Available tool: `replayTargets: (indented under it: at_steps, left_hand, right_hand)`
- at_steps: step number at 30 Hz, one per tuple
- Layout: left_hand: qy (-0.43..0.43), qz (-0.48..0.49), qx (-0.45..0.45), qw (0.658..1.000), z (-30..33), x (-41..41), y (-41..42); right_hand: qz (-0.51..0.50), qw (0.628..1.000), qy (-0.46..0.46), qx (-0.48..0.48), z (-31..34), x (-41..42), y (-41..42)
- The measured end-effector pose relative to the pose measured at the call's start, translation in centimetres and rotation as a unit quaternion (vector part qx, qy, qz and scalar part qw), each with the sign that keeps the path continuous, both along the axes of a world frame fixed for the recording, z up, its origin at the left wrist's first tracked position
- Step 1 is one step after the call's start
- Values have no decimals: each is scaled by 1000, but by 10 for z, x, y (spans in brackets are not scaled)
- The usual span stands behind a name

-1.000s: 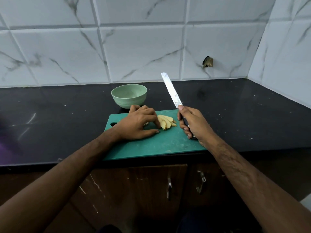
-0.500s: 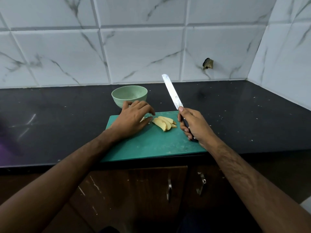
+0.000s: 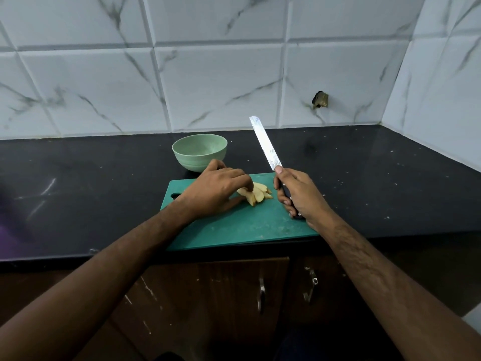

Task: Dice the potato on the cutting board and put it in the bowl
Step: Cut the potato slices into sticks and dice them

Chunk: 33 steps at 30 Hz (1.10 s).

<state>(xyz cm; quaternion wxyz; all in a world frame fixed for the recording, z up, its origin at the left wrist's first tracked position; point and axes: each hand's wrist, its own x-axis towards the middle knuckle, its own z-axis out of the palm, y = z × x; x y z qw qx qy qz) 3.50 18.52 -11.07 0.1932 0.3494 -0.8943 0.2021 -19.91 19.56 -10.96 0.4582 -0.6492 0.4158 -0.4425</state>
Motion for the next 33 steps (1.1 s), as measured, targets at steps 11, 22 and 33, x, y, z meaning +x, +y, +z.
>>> replayTargets:
  at_steps: [11,22,33]
  left_hand:
    - [-1,-29,-54,998,1,5,29]
    - [76,34,54,995,-15,34,52]
    - [84,62,96,990,-12,28,48]
  right_hand:
    - [-4,1000,-1,2,-1,-1,0]
    - [-2,998,58,-32,7,3,8]
    - [52,917,386,84,31,-11,71]
